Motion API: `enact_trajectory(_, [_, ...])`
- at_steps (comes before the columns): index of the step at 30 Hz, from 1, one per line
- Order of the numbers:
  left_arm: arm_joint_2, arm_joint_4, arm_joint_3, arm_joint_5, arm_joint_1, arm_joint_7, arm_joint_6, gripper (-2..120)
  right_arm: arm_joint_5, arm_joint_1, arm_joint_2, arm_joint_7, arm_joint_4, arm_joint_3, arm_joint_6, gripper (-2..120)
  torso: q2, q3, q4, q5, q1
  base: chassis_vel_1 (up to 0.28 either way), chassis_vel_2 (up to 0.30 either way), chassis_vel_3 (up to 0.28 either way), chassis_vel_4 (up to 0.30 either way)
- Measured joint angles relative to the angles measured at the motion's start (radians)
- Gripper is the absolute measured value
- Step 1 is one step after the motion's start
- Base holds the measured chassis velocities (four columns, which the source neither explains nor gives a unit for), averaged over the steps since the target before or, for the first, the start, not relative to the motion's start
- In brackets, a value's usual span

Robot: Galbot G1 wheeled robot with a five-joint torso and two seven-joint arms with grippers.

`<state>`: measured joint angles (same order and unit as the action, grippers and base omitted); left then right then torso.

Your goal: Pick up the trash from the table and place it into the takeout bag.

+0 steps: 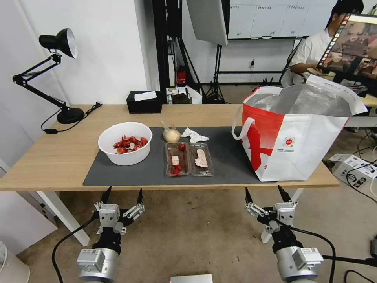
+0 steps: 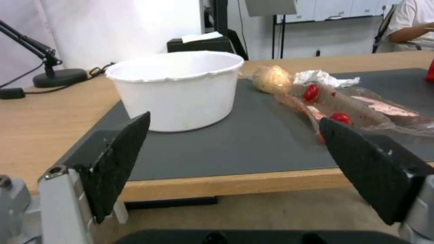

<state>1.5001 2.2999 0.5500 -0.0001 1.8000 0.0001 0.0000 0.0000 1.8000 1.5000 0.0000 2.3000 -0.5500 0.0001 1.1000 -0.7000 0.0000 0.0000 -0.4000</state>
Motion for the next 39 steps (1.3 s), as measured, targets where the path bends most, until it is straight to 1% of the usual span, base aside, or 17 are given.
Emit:
enact_trajectory(19, [0.000, 0.000, 0.000, 0.000, 0.000, 0.000, 0.000, 100, 0.000, 0.000, 0.000, 0.000, 0.000, 0.000, 0.000, 100, 0.000, 0.000, 0.0000, 0.0000, 0.000, 0.000, 0.000, 0.000, 0.000])
enact_trajectory(22, [-0.002, 0.000, 0.001, -0.004, -0.002, 0.000, 0.000, 100, 0.010, -0.009, -0.012, 0.001, 0.000, 0.001, -0.002, 100, 0.000, 0.000, -0.0003, 0.0000, 0.000, 0.000, 0.000, 0.000, 0.000])
enact_trajectory(23, [-0.010, 0.000, 0.005, -0.028, -0.013, -0.009, 0.003, 100, 0.037, -0.034, -0.044, 0.006, -0.004, 0.004, -0.011, 100, 0.000, 0.000, 0.0000, -0.0002, 0.000, 0.000, 0.000, 0.000, 0.000])
enact_trajectory(24, [-0.010, 0.000, 0.005, -0.028, -0.013, -0.009, 0.003, 100, 0.037, -0.034, -0.044, 0.006, -0.004, 0.004, -0.011, 100, 0.000, 0.000, 0.0000, -0.0002, 0.000, 0.000, 0.000, 0.000, 0.000])
enact_trajectory(25, [-0.018, 0.002, 0.011, -0.050, -0.025, -0.019, 0.006, 100, 0.058, -0.054, -0.067, 0.010, -0.008, 0.006, -0.019, 100, 0.000, 0.000, 0.0001, 0.0000, 0.000, 0.000, 0.000, 0.000, 0.000])
enact_trajectory(27, [-0.050, 0.010, 0.030, -0.134, -0.069, -0.058, 0.018, 100, 0.134, -0.124, -0.152, 0.026, -0.021, 0.016, -0.047, 100, 0.000, 0.000, 0.0001, 0.0002, 0.000, 0.000, 0.000, 0.000, 0.000])
enact_trajectory(28, [-0.050, 0.010, 0.030, -0.134, -0.069, -0.058, 0.018, 100, 0.134, -0.124, -0.152, 0.026, -0.021, 0.016, -0.047, 100, 0.000, 0.000, 0.0001, 0.0002, 0.000, 0.000, 0.000, 0.000, 0.000])
enact_trajectory(29, [-0.059, 0.012, 0.036, -0.159, -0.082, -0.070, 0.022, 100, 0.152, -0.142, -0.173, 0.030, -0.024, 0.018, -0.054, 100, 0.000, 0.000, 0.0000, 0.0001, 0.000, 0.000, 0.000, 0.000, 0.000])
enact_trajectory(30, [-0.080, 0.017, 0.049, -0.218, -0.112, -0.097, 0.030, 100, 0.200, -0.187, -0.226, 0.040, -0.032, 0.024, -0.072, 100, 0.000, 0.000, 0.0000, 0.0002, 0.000, 0.000, 0.000, 0.000, 0.000])
enact_trajectory(31, [-0.080, 0.017, 0.049, -0.218, -0.112, -0.097, 0.030, 100, 0.200, -0.187, -0.226, 0.040, -0.032, 0.024, -0.072, 100, 0.000, 0.000, 0.0000, 0.0002, 0.000, 0.000, 0.000, 0.000, 0.000])
enact_trajectory(33, [-0.105, 0.022, 0.064, -0.284, -0.146, -0.126, 0.040, 100, 0.255, -0.237, -0.288, 0.051, -0.042, 0.031, -0.092, 100, 0.000, 0.000, 0.0000, 0.0001, 0.000, 0.000, 0.000, 0.000, 0.000])
enact_trajectory(34, [-0.124, 0.027, 0.076, -0.334, -0.172, -0.150, 0.046, 100, 0.304, -0.282, -0.342, 0.061, -0.050, 0.037, -0.109, 100, 0.000, 0.000, -0.0001, 0.0003, 0.000, 0.000, 0.000, 0.000, 0.000])
enact_trajectory(35, [-0.124, 0.027, 0.076, -0.334, -0.172, -0.150, 0.046, 100, 0.304, -0.282, -0.342, 0.061, -0.050, 0.037, -0.109, 100, 0.000, 0.000, -0.0001, 0.0003, 0.000, 0.000, 0.000, 0.000, 0.000])
enact_trajectory(36, [-0.125, 0.027, 0.074, -0.354, -0.173, -0.150, 0.049, 100, 0.340, -0.315, -0.382, 0.069, -0.056, 0.041, -0.123, 100, 0.000, 0.000, -0.0002, 0.0004, 0.000, 0.000, 0.000, 0.000, 0.000])
enact_trajectory(37, [-0.125, 0.025, 0.070, -0.360, -0.169, -0.146, 0.052, 100, 0.358, -0.332, -0.403, 0.072, -0.059, 0.044, -0.129, 100, 0.000, 0.000, -0.0001, 0.0002, 0.000, 0.000, 0.000, 0.000, 0.000])
enact_trajectory(38, [-0.123, 0.022, 0.066, -0.364, -0.159, -0.140, 0.054, 100, 0.399, -0.377, -0.437, 0.076, -0.083, 0.069, -0.136, 100, 0.000, 0.000, 0.0008, -0.0010, 0.000, 0.000, 0.000, 0.000, 0.000])
enact_trajectory(39, [-0.123, 0.022, 0.066, -0.364, -0.159, -0.140, 0.054, 100, 0.399, -0.377, -0.437, 0.076, -0.083, 0.069, -0.136, 100, 0.000, 0.000, 0.0008, -0.0010, 0.000, 0.000, 0.000, 0.000, 0.000])
